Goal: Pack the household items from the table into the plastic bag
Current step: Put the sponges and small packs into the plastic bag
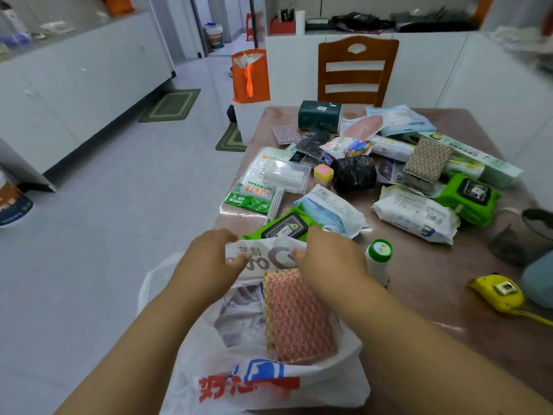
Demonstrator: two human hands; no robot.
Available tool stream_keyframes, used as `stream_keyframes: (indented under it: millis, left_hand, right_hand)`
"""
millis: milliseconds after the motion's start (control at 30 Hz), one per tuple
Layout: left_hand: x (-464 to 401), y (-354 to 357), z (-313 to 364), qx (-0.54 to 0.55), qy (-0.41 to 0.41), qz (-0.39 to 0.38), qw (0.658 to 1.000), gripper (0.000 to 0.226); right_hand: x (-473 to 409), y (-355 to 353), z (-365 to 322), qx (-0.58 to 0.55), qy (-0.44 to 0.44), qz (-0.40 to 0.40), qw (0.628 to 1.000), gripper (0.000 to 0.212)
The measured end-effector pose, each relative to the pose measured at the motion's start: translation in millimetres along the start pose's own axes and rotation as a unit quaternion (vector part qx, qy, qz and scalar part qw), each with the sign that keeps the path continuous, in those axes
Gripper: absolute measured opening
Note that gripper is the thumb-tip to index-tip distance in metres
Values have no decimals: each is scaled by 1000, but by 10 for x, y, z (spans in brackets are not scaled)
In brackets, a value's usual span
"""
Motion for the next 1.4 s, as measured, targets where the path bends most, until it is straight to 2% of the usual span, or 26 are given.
stream_keyframes:
  millis: [100,233,333,433,567,767,900,1033,1133,1233,1300,1400]
  left_hand:
    - [-147,38,246,40,22,-32,998,44]
    - [-317,135,482,61,43,-64,995,40]
    - [-383,202,515,87,43,-80,992,30]
    - [-414,259,453,105,33,-81,991,33]
    - [-404,356,461,173,8,-107,979,31]
    - [-486,550,603,298,-61,-153,940,32]
    - [-603,689,741,396,-109,-176,895,29]
    - [-542,884,974,488,-168,-270,813,47]
    - [-551,892,1037,502,-183,-290,794,61]
    - [-654,876,1016,542,-203,-290,763,52]
    - [-641,836,982,541,-221,-286,760,56]
    - [-659,795,925,524,-222,-277,774,67]
  right_hand:
    - [-430,-102,51,-1,42,36,998,44]
    - [-740,342,366,-57,172,-75,981,64]
    - [-770,456,499,-122,204,-58,970,56]
    - [-763,452,567,-151,224,-47,962,56]
    - [-756,421,595,-161,217,-26,962,50]
    - [-691,235,623,-219,220,18,950,46]
    - [-668,53,549,-233,188,47,953,48]
    - [-660,-35,471,-232,164,26,958,52]
    - [-621,-84,469,-216,156,21,964,50]
    - [-608,-161,421,-210,128,24,969,43]
    - [-607,-154,344,-203,117,8,972,43]
    - [-607,-118,264,-199,111,-15,973,53]
Point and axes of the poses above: each hand's wrist, its own x-axis away from the middle knuckle, its own y-axis out of the palm, z = x × y, the point moved 8 cm from there along -x, towards the middle knuckle, and after that the axes turned 8 degrees about -x, right-handed, at the moved point
